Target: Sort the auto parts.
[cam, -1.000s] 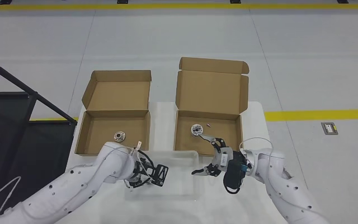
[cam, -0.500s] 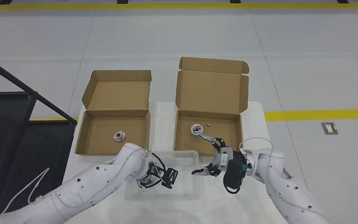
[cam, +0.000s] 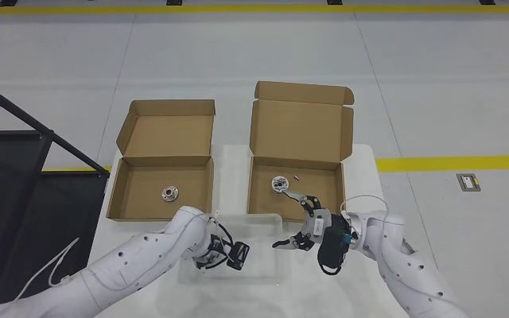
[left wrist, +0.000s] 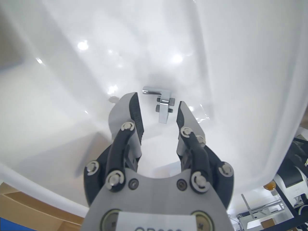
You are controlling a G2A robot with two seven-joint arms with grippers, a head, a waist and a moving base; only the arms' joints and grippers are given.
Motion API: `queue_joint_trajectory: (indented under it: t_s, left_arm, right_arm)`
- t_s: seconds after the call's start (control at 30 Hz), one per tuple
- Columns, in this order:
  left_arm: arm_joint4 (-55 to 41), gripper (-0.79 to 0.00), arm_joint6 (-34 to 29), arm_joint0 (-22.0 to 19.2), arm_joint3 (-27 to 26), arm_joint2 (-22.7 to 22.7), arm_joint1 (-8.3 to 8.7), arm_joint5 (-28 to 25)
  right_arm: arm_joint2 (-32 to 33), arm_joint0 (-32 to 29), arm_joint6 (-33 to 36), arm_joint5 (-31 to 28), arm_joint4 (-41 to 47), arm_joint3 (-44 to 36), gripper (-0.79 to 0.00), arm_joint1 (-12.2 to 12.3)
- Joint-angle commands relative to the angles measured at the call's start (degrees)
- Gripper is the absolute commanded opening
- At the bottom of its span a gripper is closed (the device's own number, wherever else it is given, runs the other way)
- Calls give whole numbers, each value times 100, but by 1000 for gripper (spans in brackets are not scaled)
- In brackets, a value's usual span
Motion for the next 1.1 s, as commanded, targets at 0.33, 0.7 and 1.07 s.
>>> queue_joint_trajectory:
  t_s: [0.33,0.7,1.07]
  left_arm:
    - [91,-413,-150,182,187,-208,-65,0]
    - [199,-489,-215,301,301,-287,-146,0]
    - [286,-785,-133,377,344,-422,-157,0]
  right_arm:
    - [0,0,0,0,0,0,0,0]
    - [0,0,0,0,0,0,0,0]
    - [0,0,0,0,0,0,0,0]
